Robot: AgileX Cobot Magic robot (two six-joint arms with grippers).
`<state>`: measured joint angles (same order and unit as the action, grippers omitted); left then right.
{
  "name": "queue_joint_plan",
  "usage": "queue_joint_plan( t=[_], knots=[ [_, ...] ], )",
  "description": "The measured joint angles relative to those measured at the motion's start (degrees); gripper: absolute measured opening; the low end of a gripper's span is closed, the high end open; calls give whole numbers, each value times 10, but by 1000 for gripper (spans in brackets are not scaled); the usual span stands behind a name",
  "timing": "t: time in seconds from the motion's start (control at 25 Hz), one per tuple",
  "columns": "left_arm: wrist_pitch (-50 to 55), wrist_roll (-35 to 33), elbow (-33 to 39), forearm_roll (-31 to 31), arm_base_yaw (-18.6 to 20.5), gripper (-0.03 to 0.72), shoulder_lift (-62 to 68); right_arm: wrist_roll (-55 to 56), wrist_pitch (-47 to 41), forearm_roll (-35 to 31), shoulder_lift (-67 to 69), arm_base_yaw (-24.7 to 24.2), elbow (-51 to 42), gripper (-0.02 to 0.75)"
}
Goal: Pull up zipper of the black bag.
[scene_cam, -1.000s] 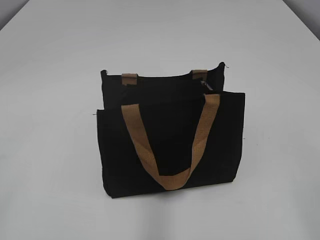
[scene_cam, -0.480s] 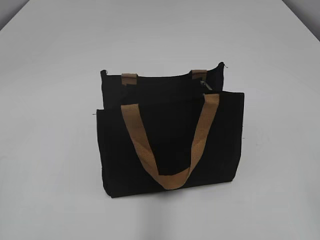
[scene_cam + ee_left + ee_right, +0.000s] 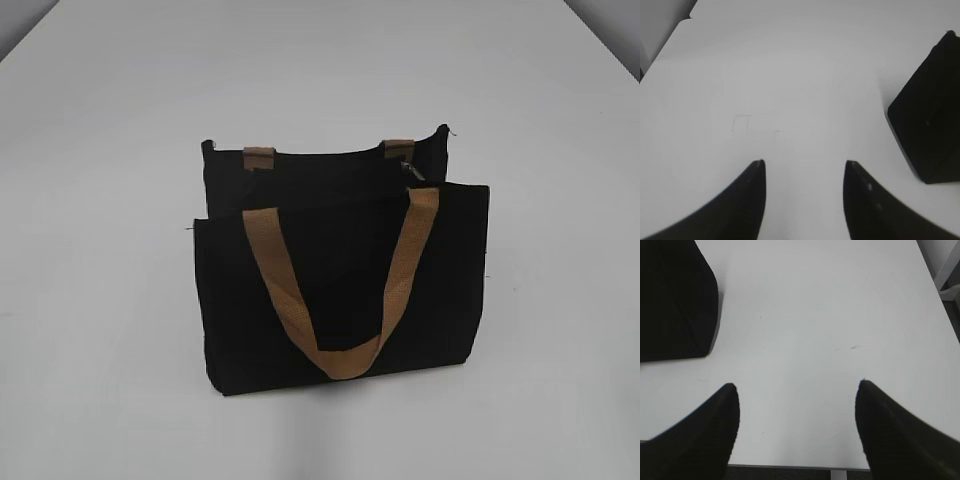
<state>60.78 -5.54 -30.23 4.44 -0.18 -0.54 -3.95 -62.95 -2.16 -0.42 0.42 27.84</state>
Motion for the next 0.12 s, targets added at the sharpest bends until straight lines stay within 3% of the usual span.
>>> queue_joint_plan(
  t=[0.12],
  knots=[
    [0,0,0,0,0,382,0,0,0,0,0,0,0,559]
  ],
)
